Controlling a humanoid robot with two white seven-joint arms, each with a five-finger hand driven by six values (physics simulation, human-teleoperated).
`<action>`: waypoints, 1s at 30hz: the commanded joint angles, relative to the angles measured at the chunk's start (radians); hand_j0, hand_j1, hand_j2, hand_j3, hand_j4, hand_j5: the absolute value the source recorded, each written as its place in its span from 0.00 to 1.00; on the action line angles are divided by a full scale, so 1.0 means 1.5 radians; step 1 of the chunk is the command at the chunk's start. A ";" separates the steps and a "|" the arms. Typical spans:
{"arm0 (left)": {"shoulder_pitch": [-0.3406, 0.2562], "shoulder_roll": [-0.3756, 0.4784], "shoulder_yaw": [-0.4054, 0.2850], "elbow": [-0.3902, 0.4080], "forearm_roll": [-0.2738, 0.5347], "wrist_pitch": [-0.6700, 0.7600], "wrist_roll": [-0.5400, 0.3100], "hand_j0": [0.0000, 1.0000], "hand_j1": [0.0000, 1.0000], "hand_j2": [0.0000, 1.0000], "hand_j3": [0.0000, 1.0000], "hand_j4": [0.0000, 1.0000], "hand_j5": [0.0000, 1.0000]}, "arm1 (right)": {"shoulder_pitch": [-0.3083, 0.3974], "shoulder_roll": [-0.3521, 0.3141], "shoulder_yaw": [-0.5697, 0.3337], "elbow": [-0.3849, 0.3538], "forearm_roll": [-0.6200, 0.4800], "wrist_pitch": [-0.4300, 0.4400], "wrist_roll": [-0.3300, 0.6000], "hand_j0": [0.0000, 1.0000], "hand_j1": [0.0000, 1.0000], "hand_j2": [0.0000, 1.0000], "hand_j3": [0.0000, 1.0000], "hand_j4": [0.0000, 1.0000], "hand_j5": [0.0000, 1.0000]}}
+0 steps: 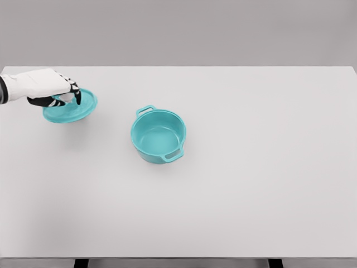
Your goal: Open the lid of the pot with left arm
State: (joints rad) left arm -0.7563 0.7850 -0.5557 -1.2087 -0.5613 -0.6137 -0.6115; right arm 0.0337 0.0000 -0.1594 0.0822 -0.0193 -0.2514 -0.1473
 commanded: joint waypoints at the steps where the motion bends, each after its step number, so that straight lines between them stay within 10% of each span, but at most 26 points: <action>1: 0.000 -0.002 0.001 0.022 0.000 0.002 0.000 0.53 0.53 0.53 0.53 0.53 0.53 | 0.000 0.000 0.000 -0.001 0.000 0.000 0.000 1.00 1.00 1.00 1.00 1.00 1.00; 16: 0.013 -0.015 -0.001 0.080 -0.009 0.002 0.000 0.54 0.54 0.54 0.54 0.54 0.54 | 0.000 0.000 0.000 -0.001 0.000 0.000 0.000 1.00 1.00 1.00 1.00 1.00 1.00; 18: 0.013 -0.014 -0.001 0.079 -0.009 0.002 0.000 0.65 0.65 0.65 0.65 0.65 0.65 | 0.000 0.000 0.000 0.000 0.000 0.000 0.000 1.00 1.00 1.00 1.00 1.00 1.00; 20: 0.013 -0.015 0.001 0.079 -0.009 0.002 0.000 1.00 1.00 1.00 1.00 1.00 1.00 | 0.000 0.000 0.000 -0.001 0.000 0.000 0.000 1.00 1.00 1.00 1.00 1.00 1.00; 30: 0.014 -0.016 0.024 0.077 -0.009 0.002 0.000 1.00 1.00 1.00 1.00 1.00 1.00 | 0.000 0.000 0.000 0.000 0.000 0.000 0.000 1.00 1.00 1.00 1.00 1.00 1.00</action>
State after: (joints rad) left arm -0.7348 0.7601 -0.5329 -1.0919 -0.5793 -0.6134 -0.6113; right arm 0.0337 0.0000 -0.1594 0.0823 -0.0193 -0.2514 -0.1473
